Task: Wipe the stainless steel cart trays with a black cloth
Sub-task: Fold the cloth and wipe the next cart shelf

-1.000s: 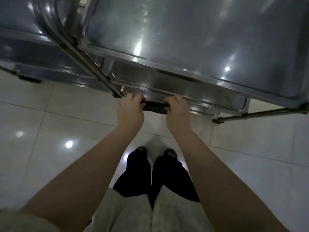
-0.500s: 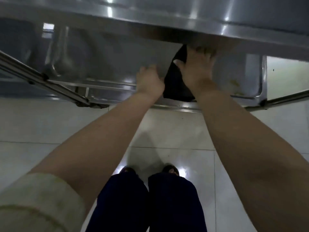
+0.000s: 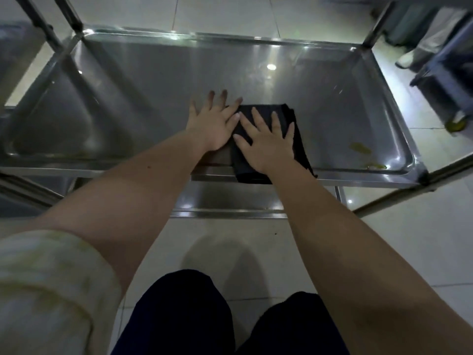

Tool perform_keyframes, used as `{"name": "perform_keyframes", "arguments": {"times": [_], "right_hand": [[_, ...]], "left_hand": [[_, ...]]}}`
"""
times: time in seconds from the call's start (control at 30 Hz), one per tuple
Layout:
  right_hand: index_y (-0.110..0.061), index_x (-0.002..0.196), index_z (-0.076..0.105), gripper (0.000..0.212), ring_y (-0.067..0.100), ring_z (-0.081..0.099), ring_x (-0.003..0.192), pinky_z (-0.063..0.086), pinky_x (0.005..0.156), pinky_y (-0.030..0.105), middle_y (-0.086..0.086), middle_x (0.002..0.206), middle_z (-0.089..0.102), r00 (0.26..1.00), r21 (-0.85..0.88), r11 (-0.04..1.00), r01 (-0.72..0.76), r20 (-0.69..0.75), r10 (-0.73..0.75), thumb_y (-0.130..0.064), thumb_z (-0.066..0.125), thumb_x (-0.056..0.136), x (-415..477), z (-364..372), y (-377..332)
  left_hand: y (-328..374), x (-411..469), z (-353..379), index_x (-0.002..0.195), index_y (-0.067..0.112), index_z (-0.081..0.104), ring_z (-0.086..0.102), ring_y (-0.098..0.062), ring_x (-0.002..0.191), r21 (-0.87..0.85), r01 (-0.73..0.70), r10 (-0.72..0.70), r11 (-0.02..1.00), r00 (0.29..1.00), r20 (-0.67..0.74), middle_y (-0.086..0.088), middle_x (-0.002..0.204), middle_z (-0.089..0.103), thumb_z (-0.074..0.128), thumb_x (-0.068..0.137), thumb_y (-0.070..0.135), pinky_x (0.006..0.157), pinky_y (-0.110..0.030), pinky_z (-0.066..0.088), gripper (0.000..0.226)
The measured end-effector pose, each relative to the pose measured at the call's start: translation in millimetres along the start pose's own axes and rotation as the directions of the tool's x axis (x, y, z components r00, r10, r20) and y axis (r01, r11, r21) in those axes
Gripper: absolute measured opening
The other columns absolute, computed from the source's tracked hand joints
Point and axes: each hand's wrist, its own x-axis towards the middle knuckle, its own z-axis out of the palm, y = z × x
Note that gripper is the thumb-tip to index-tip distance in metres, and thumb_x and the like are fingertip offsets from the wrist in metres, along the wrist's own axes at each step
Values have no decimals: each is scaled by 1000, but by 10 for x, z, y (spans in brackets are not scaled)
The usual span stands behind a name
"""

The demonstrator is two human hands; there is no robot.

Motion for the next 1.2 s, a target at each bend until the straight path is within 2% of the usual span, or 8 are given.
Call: {"name": "perform_keyframes", "arguments": {"times": [0.1, 0.27, 0.37, 0.6, 0.7, 0.87, 0.97, 1.2], "right_hand": [[-54, 150, -1, 60, 27, -9, 150, -10, 116, 57, -17, 162, -7, 1000, 20, 999, -28, -4, 29, -69, 17, 95, -58, -64, 548], [-54, 150, 4, 59, 27, -4, 150, -5, 117, 57, -17, 163, -4, 934, 63, 932, -356, 11, 356, -66, 26, 96, -132, -255, 1857], [-54, 149, 0, 58, 32, -8, 149, -6, 114, 63, -18, 163, -7, 891, 48, 889, -455, 24, 454, -65, 22, 96, -121, -261, 1936], [-53, 149, -4, 61, 36, -14, 148, -13, 110, 66, -18, 162, -10, 1000, -22, 1000, -11, 24, 12, -70, 13, 94, 88, -56, 187], [-52, 151, 5, 63, 28, -7, 150, -9, 115, 61, -17, 163, -4, 1000, -10, 1000, 3, -3, -3, -72, 19, 93, 44, -128, 562], [-49, 151, 11, 62, 27, -1, 150, -3, 116, 60, -15, 164, 1, 920, 68, 919, -389, -23, 392, -68, 27, 95, -200, -331, 2211], [-50, 151, 4, 62, 30, -6, 150, -4, 114, 64, -15, 163, -4, 879, 42, 878, -476, -6, 477, -68, 20, 94, -222, -288, 2312], [-49, 152, -2, 64, 34, -13, 148, -10, 110, 68, -18, 162, -9, 999, -17, 999, -48, -8, 48, -70, 16, 93, 87, -65, 439]], "left_hand": [[12, -44, 60, 154, 43, 0, -2, -32, 150, -21, -1, 1, 1000, 1000, 13, 0, 165, 1, 11, 102, 52, 115, -62, -2, 54], [89, -17, 91, 154, 46, 6, -2, -30, 151, -2, 12, -11, 1000, 1000, 23, 2, 165, -1, 10, 100, 58, 117, -60, -4, 55], [142, 16, 138, 154, 46, 6, -1, -31, 151, 3, 19, -19, 1000, 1000, -7, 1, 165, 0, 10, 100, 57, 116, -60, -5, 54], [146, -8, 108, 155, 39, 2, -1, -28, 151, 19, 45, -44, 999, 999, -6, 1, 166, 1, 11, 103, 48, 117, -58, -4, 54], [141, -17, 81, 155, 41, 3, 0, -29, 151, -1, 42, -42, 999, 999, 7, 2, 165, 1, 11, 104, 48, 117, -59, -3, 52], [196, 10, 100, 153, 46, 6, 0, -31, 151, 6, 49, -49, 999, 999, 3, 3, 165, 2, 11, 102, 51, 117, -61, -2, 51], [234, 14, 120, 153, 47, 6, 1, -31, 151, 17, 60, -60, 998, 998, -7, 2, 165, 2, 12, 101, 53, 117, -61, -2, 52], [167, 0, 113, 155, 41, 8, 4, -30, 150, 24, 53, -52, 998, 998, -24, 1, 165, 4, 16, 103, 48, 116, -61, 2, 53]]}}
